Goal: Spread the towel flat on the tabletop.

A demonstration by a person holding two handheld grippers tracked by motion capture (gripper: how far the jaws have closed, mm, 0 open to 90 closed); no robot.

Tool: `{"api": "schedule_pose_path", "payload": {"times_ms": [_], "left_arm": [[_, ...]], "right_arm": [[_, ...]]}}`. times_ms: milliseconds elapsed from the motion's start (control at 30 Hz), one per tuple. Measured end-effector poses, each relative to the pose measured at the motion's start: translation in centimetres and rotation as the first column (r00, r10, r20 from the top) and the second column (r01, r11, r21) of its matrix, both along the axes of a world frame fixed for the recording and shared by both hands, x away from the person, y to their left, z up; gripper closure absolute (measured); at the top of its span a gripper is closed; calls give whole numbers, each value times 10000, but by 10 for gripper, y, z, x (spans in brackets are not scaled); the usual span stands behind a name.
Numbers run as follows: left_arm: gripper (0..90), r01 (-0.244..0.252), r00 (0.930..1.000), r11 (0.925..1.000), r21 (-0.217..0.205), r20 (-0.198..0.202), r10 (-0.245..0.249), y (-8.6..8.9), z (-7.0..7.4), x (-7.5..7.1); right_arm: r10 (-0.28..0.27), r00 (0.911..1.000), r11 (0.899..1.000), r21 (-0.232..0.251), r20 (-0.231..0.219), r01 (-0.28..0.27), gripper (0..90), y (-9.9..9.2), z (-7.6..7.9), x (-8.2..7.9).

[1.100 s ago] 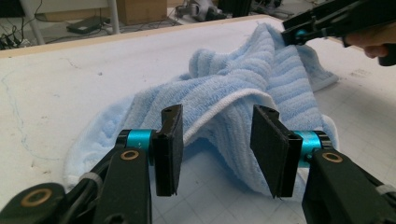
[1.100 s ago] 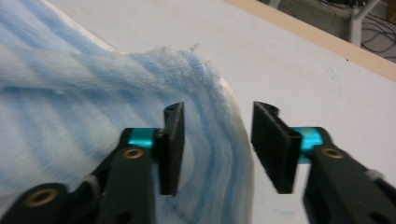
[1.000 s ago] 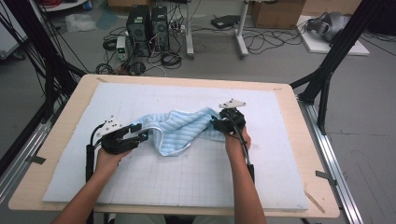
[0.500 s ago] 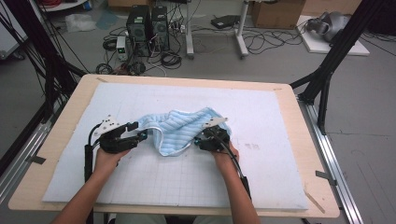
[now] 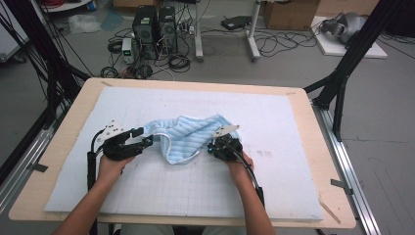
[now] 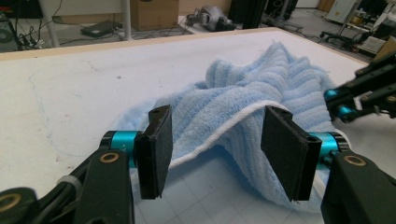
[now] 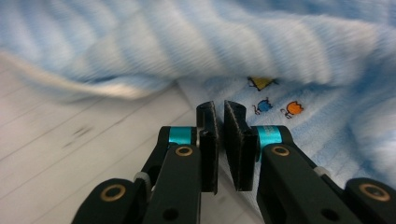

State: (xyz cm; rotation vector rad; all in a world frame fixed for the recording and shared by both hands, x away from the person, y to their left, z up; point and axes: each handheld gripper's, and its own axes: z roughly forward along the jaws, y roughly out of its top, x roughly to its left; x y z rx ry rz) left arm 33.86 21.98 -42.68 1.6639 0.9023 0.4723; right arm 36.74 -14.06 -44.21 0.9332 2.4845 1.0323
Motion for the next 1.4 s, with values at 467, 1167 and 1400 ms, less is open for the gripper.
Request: {"api": "schedule_pose_path", "payload": {"times_ms": [467,1167,1400], "left_arm": [[438,317,9990,9994,159,-308,-312,-6,-2,0],[801,1494,9852,9216,3582,-1328,-1081,-64,-20,7],[812,298,9862,9742,2237,-1651,77,-44,-10,35]], "right_arm": [[1918,9809,9794,698,-309,-1893,841,-13,4,-64],[1824,9831,9823,458,-154,-1815,794,7,-3,-61],[2962,9531,9524,953,-623,-2897,844,11,-3,-68]]}}
